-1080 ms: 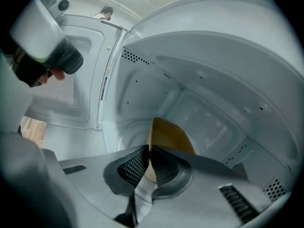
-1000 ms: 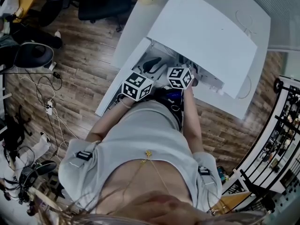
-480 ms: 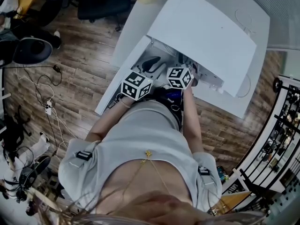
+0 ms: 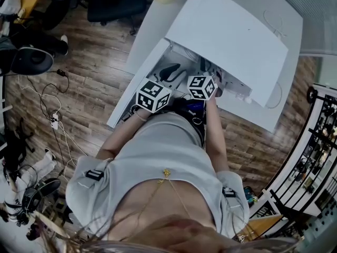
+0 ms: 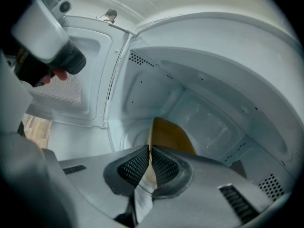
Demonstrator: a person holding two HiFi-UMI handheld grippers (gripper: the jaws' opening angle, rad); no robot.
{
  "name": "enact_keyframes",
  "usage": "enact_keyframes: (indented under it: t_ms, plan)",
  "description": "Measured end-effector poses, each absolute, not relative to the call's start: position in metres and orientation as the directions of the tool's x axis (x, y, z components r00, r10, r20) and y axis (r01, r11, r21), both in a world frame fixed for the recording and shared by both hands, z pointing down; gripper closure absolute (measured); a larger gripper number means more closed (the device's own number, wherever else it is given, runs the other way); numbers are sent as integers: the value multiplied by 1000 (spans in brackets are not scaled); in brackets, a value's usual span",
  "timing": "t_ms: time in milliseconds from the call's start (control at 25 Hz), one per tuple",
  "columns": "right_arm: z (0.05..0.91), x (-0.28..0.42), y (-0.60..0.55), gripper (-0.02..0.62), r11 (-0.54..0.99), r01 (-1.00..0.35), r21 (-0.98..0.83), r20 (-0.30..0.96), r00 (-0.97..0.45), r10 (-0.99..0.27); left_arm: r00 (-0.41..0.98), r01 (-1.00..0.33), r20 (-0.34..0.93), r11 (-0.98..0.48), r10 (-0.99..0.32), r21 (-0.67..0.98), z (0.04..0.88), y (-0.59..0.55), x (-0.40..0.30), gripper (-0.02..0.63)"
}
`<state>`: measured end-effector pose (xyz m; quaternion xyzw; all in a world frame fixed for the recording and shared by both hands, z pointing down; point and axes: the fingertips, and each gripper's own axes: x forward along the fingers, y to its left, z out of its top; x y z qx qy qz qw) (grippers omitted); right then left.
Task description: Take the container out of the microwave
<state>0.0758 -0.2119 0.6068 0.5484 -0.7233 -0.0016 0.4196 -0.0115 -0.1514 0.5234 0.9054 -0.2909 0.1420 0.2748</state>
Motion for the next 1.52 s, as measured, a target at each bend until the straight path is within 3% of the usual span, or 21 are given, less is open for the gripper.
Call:
enact_keyframes:
  t_ms: [1520]
  plan:
    - [602, 69, -188, 565, 416, -787, 455, 607, -68, -792, 789, -603, 435, -682, -434, 413, 530, -134, -9, 479]
